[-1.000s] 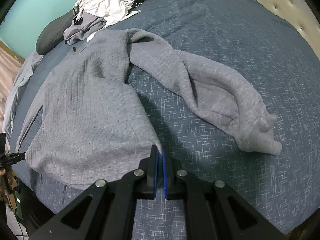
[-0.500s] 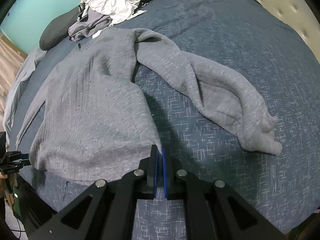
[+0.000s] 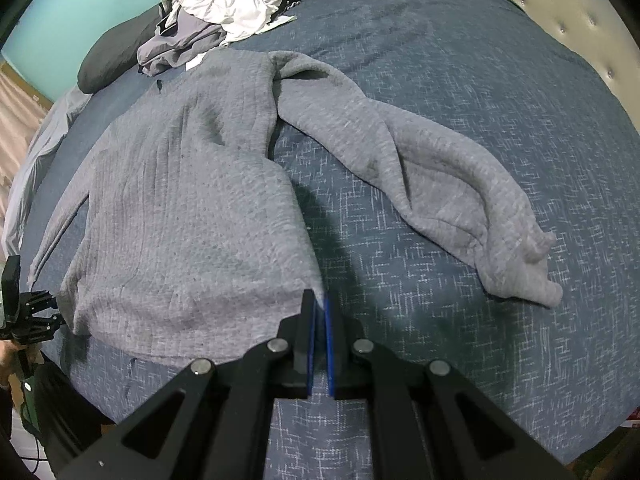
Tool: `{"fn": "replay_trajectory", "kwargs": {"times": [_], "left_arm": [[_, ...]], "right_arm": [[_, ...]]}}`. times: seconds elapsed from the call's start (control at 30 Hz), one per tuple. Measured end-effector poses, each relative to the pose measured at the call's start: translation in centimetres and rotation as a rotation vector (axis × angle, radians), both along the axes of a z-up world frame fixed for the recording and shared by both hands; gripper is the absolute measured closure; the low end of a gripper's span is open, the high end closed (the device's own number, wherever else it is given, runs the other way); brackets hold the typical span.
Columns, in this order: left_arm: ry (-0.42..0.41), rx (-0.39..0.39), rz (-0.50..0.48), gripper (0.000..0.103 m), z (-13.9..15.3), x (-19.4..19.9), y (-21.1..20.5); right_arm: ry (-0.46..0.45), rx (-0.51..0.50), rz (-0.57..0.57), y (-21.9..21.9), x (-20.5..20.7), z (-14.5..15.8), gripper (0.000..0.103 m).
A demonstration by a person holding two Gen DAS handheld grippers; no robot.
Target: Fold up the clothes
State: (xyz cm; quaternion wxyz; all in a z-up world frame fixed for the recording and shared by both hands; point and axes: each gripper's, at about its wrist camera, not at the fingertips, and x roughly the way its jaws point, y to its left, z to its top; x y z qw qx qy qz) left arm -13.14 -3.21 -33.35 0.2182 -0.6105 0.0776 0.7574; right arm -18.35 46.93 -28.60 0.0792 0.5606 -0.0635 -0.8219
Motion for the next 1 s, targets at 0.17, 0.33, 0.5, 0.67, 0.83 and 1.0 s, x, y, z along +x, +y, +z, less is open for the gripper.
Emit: {"fn": "replay_trajectory", "kwargs": {"times": [0.17,0.33,0.5,0.67,0.83,1.0], "left_arm": [[0.022,0.009,-0.010,0.097,1.8,0.6,-0.5],[0.070,0.022,-0.017,0.097,5.4,2.1,-2.0],[0.114,0.030,0.011,0.097,9.0,2.7,-3.8],[0.141,0.033,0.073,0.097,11.7,4.1,-7.8],[0.131,0.060,0.130,0.097,11.8,5.9,-9.9],[0.093,0.042,0.187,0.097,8.6,6.5,-11.2]], "right_arm": [[0.000,0.005,0.004,-0.4,0.2,0.3,0.099],[0.029,0.000,0.033,-1.1,0.9,2.3,0.099],[0.084,0.001,0.097,-2.9,2.3,6.1,0.099],[0.126,0.022,0.177,-5.1,4.2,9.2,0.099],[0.119,0.026,0.238,-6.7,6.3,9.2,0.099],[0.048,0.002,0.234,-7.1,7.0,4.9,0.099]]}}
